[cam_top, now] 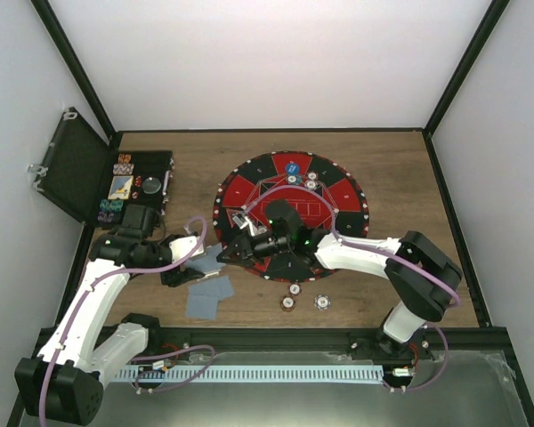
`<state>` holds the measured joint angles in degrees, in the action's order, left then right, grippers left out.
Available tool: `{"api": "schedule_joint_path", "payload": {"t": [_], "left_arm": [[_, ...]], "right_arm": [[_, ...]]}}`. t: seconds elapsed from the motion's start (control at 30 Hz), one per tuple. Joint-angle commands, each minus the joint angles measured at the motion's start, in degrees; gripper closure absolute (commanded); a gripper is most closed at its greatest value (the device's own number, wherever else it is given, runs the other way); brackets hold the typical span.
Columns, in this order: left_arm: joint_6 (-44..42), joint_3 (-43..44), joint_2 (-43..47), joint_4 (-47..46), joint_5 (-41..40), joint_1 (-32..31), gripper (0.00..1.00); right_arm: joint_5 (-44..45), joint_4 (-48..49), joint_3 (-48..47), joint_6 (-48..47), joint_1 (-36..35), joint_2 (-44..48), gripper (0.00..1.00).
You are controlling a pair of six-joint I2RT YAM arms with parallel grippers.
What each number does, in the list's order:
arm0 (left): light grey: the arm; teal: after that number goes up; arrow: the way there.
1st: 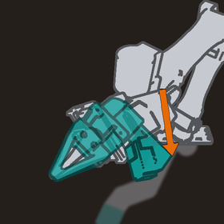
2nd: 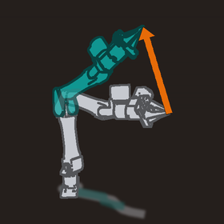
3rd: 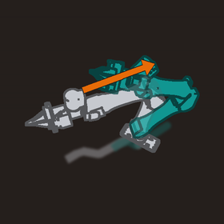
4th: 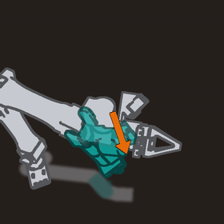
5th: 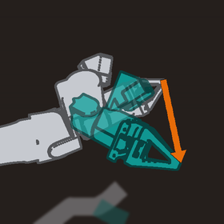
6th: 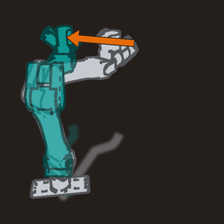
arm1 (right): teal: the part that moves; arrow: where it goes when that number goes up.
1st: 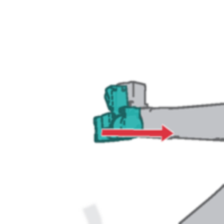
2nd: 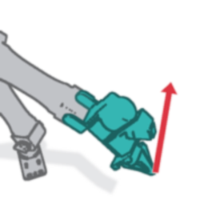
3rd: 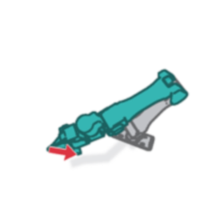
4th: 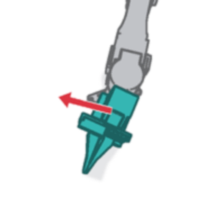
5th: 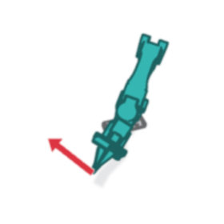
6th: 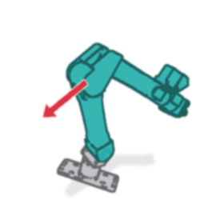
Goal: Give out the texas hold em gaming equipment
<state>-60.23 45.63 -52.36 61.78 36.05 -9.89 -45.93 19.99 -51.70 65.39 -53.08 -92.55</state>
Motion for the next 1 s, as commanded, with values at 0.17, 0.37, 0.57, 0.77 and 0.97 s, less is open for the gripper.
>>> {"api": "schedule_joint_path", "payload": {"t": [0.17, 0.37, 0.57, 0.77, 0.97], "left_arm": [[-0.62, -0.7, 0.68, -1.27, 0.83, 0.16, 0.96], [-0.61, -0.55, 0.81, -0.98, 0.24, 0.2, 0.96], [-0.65, -0.49, 1.02, -0.29, 0.11, 0.2, 0.96], [-0.35, 0.27, 1.6, 0.69, 0.15, 0.22, 0.96], [0.51, 1.02, 2.04, 1.48, 0.65, 0.18, 0.96]], "right_arm": [[-1.06, -4.95, -2.36, -3.17, 2.78, 3.07, 0.99], [-4.35, -11.06, -2.39, -7.64, 10.41, 6.95, 0.99], [-9.85, -13.46, -3.29, -12.2, 19.87, 5.54, 0.99], [-9.98, -20.49, -14.95, -18.91, 23.24, -7.72, 0.99], [-7.32, -27.73, -34.02, -22.57, 23.29, -26.47, 0.99]]}}
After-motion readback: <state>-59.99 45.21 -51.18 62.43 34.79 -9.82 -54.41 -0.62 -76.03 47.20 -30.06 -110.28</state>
